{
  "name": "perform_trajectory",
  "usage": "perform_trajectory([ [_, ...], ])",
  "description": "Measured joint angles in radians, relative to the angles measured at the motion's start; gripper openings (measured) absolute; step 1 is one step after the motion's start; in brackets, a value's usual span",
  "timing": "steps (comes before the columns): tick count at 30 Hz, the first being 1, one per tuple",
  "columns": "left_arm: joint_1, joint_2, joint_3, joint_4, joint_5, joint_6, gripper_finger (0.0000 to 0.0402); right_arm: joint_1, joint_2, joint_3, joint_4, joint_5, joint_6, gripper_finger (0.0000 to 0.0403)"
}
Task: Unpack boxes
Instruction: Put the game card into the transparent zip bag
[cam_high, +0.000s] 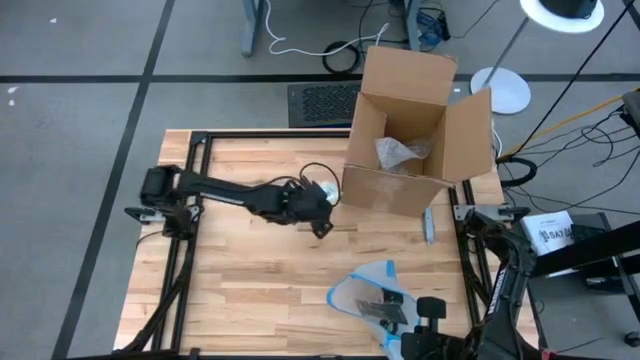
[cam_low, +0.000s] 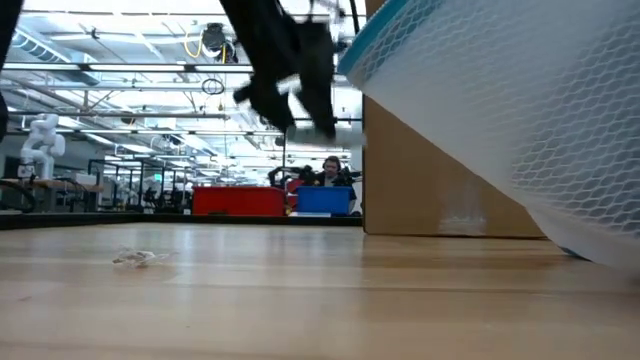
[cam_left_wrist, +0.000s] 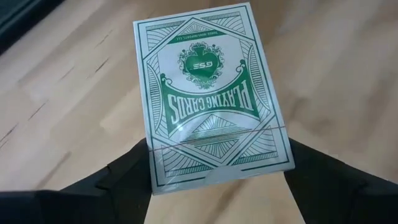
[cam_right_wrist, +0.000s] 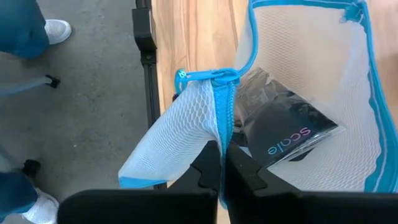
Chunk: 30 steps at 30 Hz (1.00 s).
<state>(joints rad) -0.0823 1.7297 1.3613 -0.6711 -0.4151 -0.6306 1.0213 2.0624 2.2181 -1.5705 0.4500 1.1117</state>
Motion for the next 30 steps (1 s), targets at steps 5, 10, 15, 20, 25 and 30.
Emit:
perform_trajectory([
  [5,-0.108,-0.116,0.0,0.054,0.086,0.021,0.0308,-0.017,0.0,0.0,0.0,0.013,-0.036,0.0],
  [10,-0.231,-0.162,0.002,0.183,0.207,0.044,0.0308,-0.045,0.0,0.0,0.0,0.023,-0.078,0.0],
  [15,-0.309,-0.15,0.002,0.314,0.289,0.044,0.0308,-0.066,0.0,0.0,-0.001,0.022,-0.105,0.0],
  [20,-0.328,-0.117,0.002,0.383,0.418,0.042,0.0308,-0.075,0.0,0.0,0.0,0.019,-0.11,0.0],
  [25,-0.299,-0.074,0.002,0.382,0.536,0.012,0.0308,-0.079,0.0,0.0,0.01,0.02,-0.112,0.0],
  [30,-0.247,-0.031,0.002,0.384,0.595,-0.002,0.0308,-0.08,0.0,0.0,0.029,0.023,-0.129,0.0],
])
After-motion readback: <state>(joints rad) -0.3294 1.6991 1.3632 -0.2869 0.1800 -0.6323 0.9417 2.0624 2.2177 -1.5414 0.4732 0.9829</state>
